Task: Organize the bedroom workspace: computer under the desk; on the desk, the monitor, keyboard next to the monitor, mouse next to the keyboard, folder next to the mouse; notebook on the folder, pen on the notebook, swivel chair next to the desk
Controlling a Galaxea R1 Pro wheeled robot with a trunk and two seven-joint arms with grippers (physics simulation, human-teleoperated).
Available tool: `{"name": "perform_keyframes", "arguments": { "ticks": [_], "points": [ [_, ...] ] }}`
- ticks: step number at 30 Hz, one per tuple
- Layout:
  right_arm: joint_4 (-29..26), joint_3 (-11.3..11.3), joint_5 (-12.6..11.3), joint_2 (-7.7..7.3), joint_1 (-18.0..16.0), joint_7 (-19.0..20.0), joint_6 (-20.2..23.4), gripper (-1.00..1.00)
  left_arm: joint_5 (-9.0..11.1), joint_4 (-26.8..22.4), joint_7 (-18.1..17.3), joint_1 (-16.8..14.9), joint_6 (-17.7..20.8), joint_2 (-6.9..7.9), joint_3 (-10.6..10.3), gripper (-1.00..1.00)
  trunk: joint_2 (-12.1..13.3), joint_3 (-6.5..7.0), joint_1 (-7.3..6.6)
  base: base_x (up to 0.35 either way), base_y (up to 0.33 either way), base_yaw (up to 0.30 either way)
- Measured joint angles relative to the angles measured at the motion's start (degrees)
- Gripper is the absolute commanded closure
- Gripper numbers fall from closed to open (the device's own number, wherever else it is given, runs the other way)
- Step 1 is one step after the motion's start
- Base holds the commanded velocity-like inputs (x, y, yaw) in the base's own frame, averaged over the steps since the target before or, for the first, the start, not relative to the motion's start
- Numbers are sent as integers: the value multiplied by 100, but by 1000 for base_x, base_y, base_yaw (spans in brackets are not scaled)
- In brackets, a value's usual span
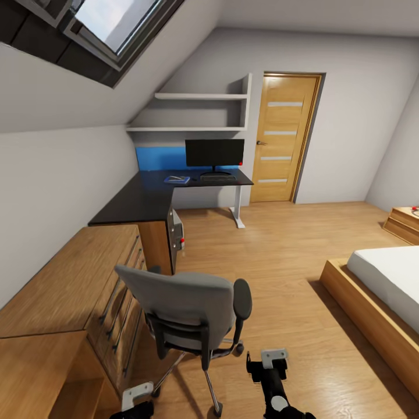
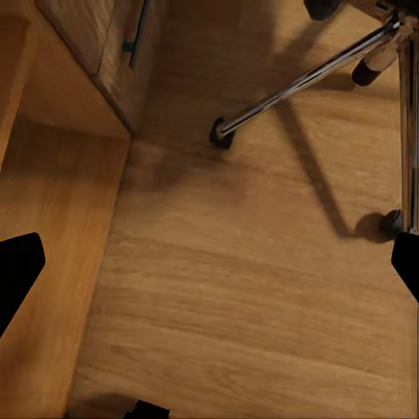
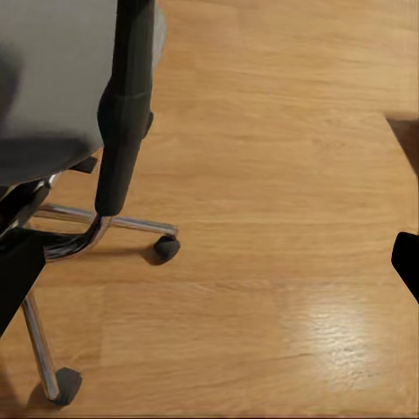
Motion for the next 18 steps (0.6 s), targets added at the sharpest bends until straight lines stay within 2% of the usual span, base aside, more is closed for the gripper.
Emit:
{"name": "perform_keyframes", "arguments": {
  "ticks": [3,5,6,10,11,12,15,18],
  "points": [
    [4,-67,-397,56,-208,39,532,-100,10,83,-18,-62,67,-6,1,-100,-120,-54,66,0,0,0],
    [29,-71,-537,88,-249,54,657,-100,9,178,-24,-73,71,-9,1,-100,-201,-90,110,0,0,0],
    [115,-64,-657,172,-282,69,754,-100,5,311,-27,-82,70,-12,2,-100,-241,-108,132,0,0,0],
    [347,-63,-744,267,-308,90,745,-100,-1,425,-30,-89,69,-8,17,-100,-401,-180,220,0,0,0],
    [467,-61,-769,289,-316,202,446,-100,-6,459,-30,-91,17,-6,24,-100,-442,-198,242,0,0,0],
    [484,-61,-770,291,-317,241,371,-100,-8,463,-29,-91,-15,-8,23,-100,-482,-216,264,0,0,0],
    [522,-57,-741,295,-319,359,174,-100,-16,467,-20,-91,-200,-15,19,-100,-602,-270,330,0,0,0],
    [543,-53,-615,301,-315,424,49,-100,-24,478,-7,-90,-504,-27,13,-100,-722,-324,396,0,0,0]
  ]
}}
